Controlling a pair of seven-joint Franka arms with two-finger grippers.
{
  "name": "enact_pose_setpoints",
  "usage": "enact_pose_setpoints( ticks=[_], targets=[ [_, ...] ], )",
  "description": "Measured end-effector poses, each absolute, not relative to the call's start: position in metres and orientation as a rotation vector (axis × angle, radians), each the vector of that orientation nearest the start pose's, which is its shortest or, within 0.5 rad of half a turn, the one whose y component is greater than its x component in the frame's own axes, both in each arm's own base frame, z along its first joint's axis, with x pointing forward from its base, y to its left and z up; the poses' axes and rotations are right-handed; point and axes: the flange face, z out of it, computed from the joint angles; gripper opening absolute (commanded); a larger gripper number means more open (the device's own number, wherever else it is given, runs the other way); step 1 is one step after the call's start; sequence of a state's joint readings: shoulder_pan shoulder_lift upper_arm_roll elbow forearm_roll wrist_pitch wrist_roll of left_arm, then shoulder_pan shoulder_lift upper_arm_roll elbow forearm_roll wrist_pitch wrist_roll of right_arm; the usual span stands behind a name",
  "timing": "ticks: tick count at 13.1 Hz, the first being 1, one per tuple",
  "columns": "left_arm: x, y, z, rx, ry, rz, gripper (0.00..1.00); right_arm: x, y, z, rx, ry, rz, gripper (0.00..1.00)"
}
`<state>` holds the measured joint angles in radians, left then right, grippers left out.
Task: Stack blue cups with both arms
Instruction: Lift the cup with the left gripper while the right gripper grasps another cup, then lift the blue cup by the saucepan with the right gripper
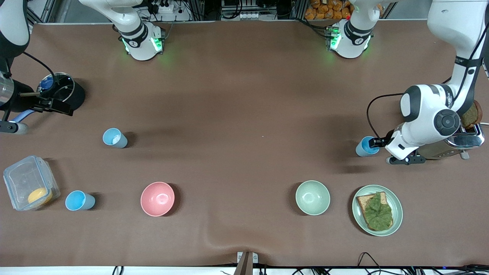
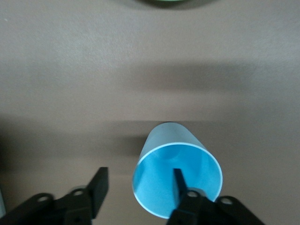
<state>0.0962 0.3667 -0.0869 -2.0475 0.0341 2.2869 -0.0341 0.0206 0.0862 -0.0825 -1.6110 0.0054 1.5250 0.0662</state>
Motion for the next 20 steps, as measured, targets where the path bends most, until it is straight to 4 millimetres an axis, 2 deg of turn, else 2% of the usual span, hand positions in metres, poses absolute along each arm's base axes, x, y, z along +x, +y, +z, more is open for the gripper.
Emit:
enact_pose_setpoints(
  ticks=[3, 5, 6, 8, 11, 13, 14, 16, 18, 19, 20],
  targets=[
    [0.58, 0.004, 0.237, -3.141, -0.03, 0.232, 0.0, 0.567, -0.031, 0.543, -3.121, 0.144, 0.326, 1.0],
    [0.585, 0.002, 0.242, -3.145, -0.023, 0.2, 0.0, 0.57, -0.03, 0.529, -3.116, 0.138, 0.37, 1.0],
    [0.593, -0.001, 0.252, -3.15, -0.016, 0.156, 0.0, 0.573, -0.03, 0.518, -3.113, 0.137, 0.4, 1.0],
    [0.612, -0.021, 0.288, -3.163, 0.033, 0.04, 0.0, 0.583, -0.026, 0.483, -3.104, 0.129, 0.47, 1.0],
    [0.622, -0.057, 0.344, -3.211, 0.068, -0.07, 0.0, 0.604, -0.015, 0.4, -3.105, 0.102, 0.5, 1.0],
    [0.628, -0.074, 0.383, -3.233, 0.038, -0.059, 0.0, 0.601, -0.014, 0.347, -3.11, 0.101, 0.482, 1.0],
    [0.632, -0.081, 0.404, -3.236, 0.037, -0.045, 0.0, 0.596, -0.014, 0.328, -3.114, 0.102, 0.458, 1.0],
    [0.629, -0.095, 0.447, -3.239, 0.067, 0.026, 0.0, 0.585, -0.012, 0.297, -3.122, 0.098, 0.408, 1.0],
    [0.623, -0.104, 0.494, -3.237, 0.103, 0.027, 0.0, 0.574, -0.009, 0.276, -3.122, 0.09, 0.414, 1.0],
    [0.62, -0.112, 0.51, -3.237, 0.119, 0.016, 0.0, 0.57, -0.008, 0.269, -3.121, 0.087, 0.428, 1.0],
    [0.617, -0.122, 0.516, -3.24, 0.114, 0.016, 0.0, 0.568, -0.007, 0.263, -3.12, 0.085, 0.441, 1.0]
  ],
)
